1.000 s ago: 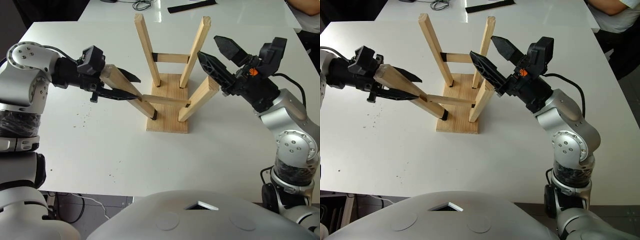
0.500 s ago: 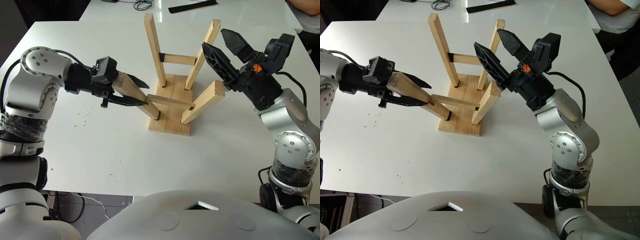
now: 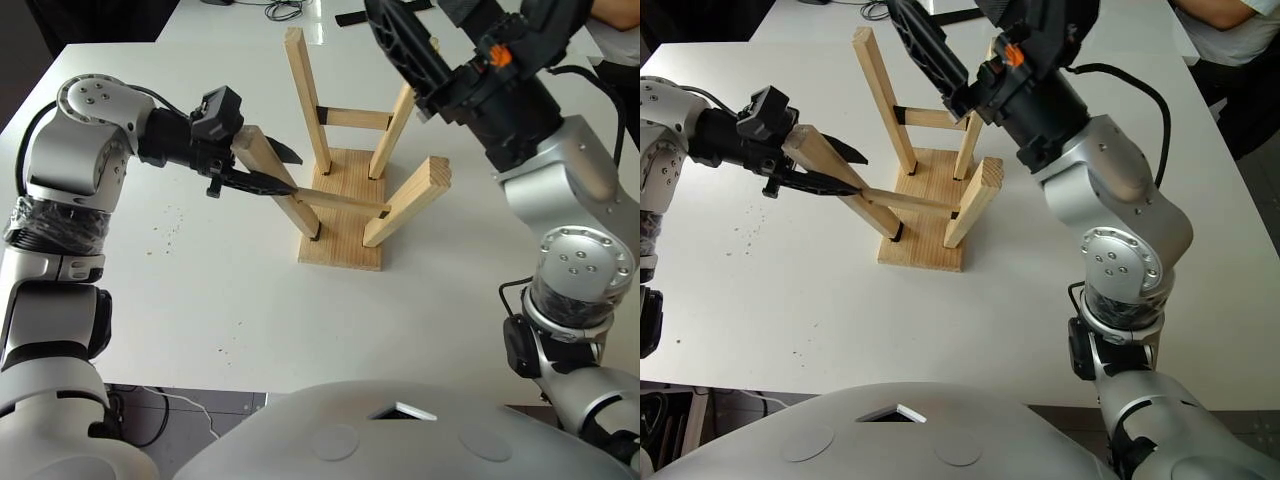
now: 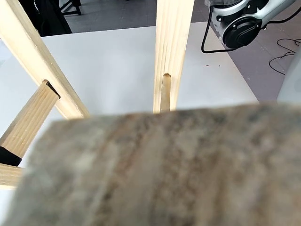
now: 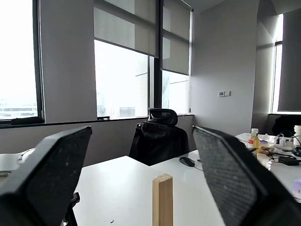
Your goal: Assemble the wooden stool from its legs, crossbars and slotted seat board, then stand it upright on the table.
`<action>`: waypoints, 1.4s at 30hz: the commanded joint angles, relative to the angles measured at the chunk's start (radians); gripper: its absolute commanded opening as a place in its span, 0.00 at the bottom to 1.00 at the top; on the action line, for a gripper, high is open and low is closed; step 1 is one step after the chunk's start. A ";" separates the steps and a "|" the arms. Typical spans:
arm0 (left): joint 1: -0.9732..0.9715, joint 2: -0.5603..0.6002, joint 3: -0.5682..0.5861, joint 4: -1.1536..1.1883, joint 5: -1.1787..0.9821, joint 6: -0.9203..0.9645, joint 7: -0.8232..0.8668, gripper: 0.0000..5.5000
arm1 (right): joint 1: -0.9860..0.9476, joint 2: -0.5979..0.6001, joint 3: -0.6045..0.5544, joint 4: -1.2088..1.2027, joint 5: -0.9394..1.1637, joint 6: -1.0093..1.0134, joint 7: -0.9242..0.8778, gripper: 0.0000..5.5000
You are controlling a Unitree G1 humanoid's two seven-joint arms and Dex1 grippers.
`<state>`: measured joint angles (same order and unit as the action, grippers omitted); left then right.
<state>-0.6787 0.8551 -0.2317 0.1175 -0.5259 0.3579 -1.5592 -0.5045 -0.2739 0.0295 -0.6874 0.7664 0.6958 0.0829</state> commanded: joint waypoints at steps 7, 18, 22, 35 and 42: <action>0.123 -0.003 -0.040 -0.156 0.040 0.154 0.110 0.37 | 0.057 0.161 0.153 -0.166 -0.049 0.251 -0.298 0.61; 0.197 -0.042 0.042 -0.353 -0.049 0.426 0.408 0.37 | 0.113 -0.077 0.257 -0.245 -0.050 0.438 -0.181 0.28; 0.232 -0.059 0.046 -0.456 -0.068 0.500 0.509 0.37 | 0.217 -0.151 0.341 -0.251 -0.165 0.377 -0.162 0.16; 0.232 -0.080 -0.015 -0.558 -0.048 0.591 0.680 0.37 | 0.325 -0.143 0.343 -0.176 -0.432 0.138 -0.103 0.00; 0.165 -0.079 -0.076 -0.513 -0.032 0.592 0.652 0.37 | 0.444 -0.181 0.478 -0.049 -0.623 0.063 -0.078 0.00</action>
<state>-0.5548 0.7661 -0.2230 -0.4480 -0.5971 0.8806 -0.8980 -0.0663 -0.4728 0.5059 -0.7811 0.1538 0.7302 -0.0128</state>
